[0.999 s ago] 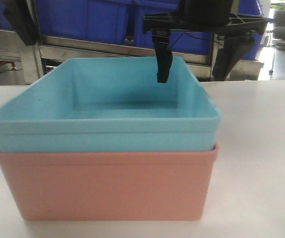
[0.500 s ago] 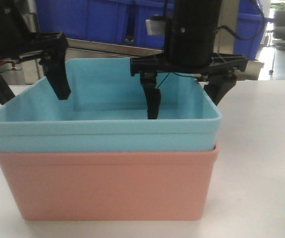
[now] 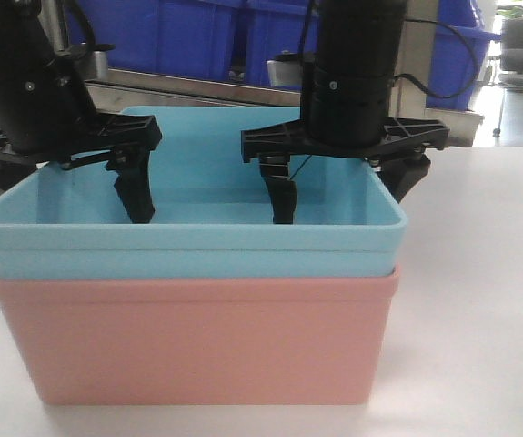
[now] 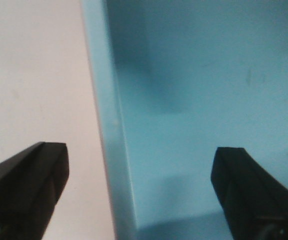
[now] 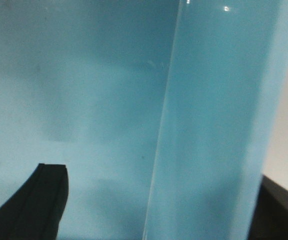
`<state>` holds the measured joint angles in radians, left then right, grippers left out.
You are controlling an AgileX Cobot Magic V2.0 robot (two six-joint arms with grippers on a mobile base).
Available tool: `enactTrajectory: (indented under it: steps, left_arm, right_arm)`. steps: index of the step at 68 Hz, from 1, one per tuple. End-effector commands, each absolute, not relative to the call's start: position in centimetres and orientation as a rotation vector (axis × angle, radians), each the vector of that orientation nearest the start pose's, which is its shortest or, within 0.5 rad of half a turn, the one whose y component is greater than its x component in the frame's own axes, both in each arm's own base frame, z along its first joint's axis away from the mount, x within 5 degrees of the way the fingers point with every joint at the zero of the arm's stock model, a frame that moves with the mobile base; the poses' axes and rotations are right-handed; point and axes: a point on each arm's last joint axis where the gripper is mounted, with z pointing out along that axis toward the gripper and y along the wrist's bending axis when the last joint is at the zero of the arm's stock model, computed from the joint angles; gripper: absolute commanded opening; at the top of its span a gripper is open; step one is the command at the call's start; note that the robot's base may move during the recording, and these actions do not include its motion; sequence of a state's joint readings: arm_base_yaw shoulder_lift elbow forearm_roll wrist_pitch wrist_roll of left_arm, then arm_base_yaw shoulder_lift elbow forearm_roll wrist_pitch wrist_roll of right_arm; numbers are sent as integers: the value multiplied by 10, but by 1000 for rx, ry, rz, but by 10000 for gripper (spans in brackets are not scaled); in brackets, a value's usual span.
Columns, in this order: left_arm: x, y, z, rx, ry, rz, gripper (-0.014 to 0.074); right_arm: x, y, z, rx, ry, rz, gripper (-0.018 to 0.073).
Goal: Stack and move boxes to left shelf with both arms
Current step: 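Lower both grippers onto opposite rims of the stacked bins, then grasp the stacked bins with both grippers and lift them off the table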
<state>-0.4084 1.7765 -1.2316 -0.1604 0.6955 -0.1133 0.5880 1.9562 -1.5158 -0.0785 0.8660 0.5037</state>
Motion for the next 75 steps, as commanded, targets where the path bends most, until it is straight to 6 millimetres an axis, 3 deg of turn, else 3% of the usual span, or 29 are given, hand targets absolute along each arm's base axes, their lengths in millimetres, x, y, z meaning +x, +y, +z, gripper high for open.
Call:
enactTrajectory:
  steps: [1, 17, 22, 30, 39, 47, 60, 75]
  left_arm:
    - [338, -158, 240, 242, 2629, -366, 376]
    - [343, -162, 221, 222, 2688, -374, 227]
    - [343, -162, 215, 223, 2706, -368, 190]
    - [344, -162, 212, 224, 2717, -365, 127]
    - [344, -162, 212, 224, 2717, -365, 57]
    - [344, -162, 212, 224, 2717, -365, -14]
    - [343, -162, 214, 223, 2711, -367, -9]
    - [335, -158, 248, 188, 2627, -406, -8]
  right_arm:
    - [352, 227, 243, -189, 2682, 241, 611]
    - [353, 228, 244, -189, 2666, 253, 609]
    - [352, 228, 244, -190, 2675, 247, 561]
    - [351, 227, 243, -192, 2691, 235, 372]
    - [350, 227, 243, -192, 2700, 229, 30]
    - [350, 227, 243, -193, 2698, 228, 52]
    - [350, 225, 243, -204, 2697, 206, 46]
    - [348, 221, 262, -216, 2635, 202, 47]
